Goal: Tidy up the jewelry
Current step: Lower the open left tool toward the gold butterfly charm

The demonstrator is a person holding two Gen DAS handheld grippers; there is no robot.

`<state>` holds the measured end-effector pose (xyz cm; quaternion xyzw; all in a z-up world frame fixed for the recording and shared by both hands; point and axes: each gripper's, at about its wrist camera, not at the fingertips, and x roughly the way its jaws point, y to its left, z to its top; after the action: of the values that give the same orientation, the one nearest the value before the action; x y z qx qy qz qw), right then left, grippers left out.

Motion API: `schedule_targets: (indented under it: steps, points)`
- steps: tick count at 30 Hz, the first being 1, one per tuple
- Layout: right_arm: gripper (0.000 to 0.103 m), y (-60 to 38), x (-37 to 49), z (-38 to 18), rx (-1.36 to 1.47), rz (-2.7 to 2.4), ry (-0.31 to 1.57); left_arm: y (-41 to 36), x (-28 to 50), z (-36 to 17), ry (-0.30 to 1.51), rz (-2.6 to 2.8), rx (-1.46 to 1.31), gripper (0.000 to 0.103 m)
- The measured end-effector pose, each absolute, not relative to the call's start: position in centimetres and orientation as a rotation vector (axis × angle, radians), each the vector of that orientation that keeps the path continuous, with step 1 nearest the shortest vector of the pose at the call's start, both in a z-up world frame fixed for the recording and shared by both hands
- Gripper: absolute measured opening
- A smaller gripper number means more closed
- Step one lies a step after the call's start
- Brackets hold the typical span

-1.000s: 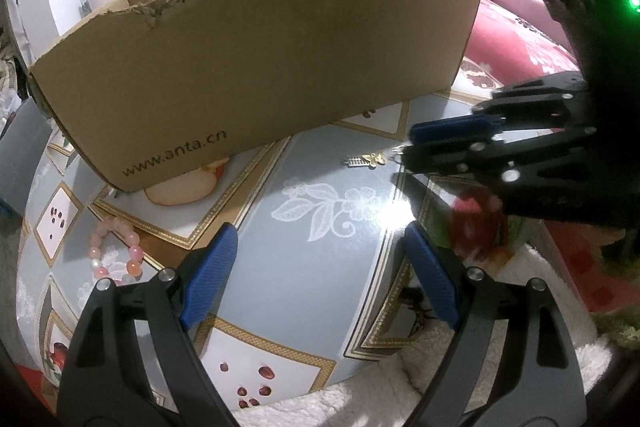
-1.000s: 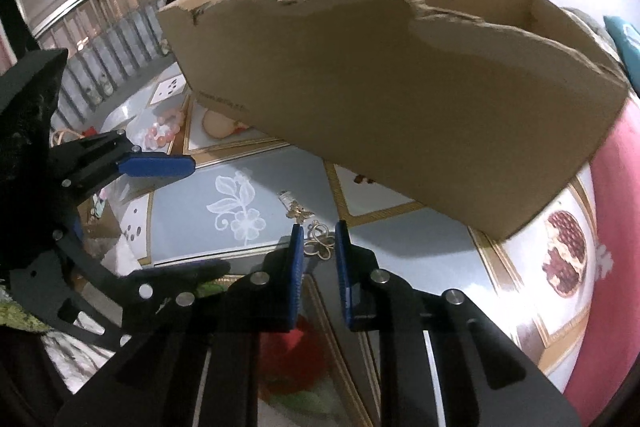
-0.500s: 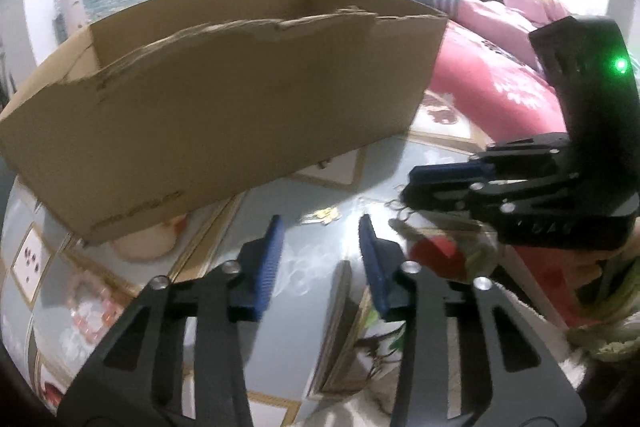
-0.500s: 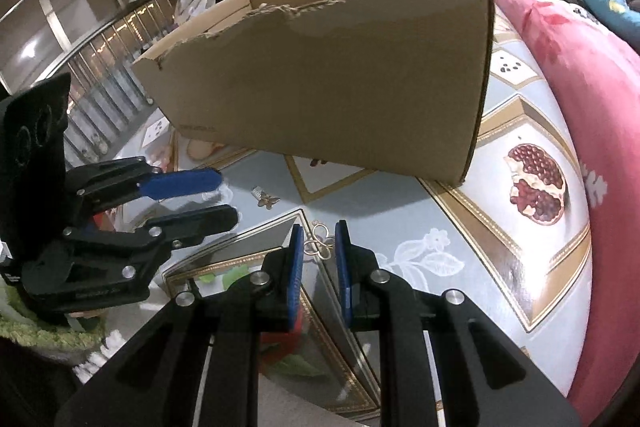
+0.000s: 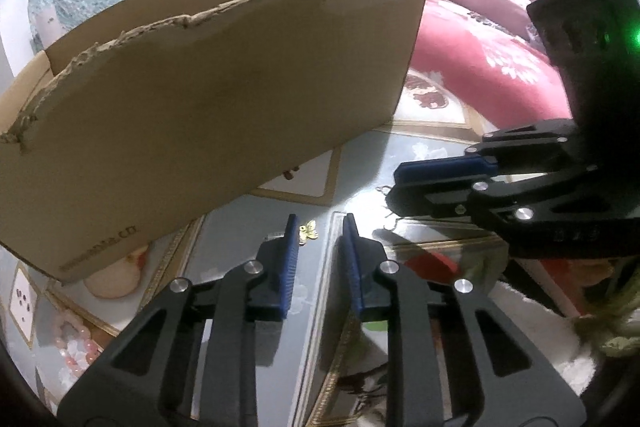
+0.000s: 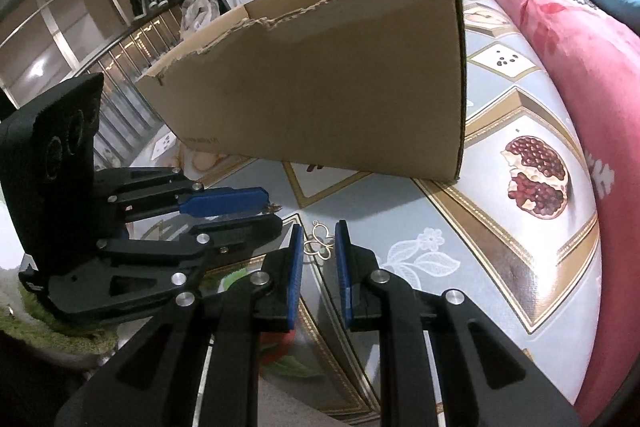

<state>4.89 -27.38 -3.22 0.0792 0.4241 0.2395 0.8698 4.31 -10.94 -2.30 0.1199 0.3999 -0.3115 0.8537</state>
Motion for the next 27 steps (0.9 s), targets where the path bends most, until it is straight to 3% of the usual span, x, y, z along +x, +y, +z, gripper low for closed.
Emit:
schedule_targets:
  steps: [19, 27]
  points:
    - [0.016, -28.3, 4.8, -3.6, 0.201, 0.500, 0.876, -11.4, 4.9, -2.6, 0.843, -0.631, 0.302, 0.021]
    - [0.016, -28.1, 4.8, -3.7, 0.201, 0.502, 0.874, -12.3, 4.6, -2.7, 0.814, -0.600, 0.381, 0.011]
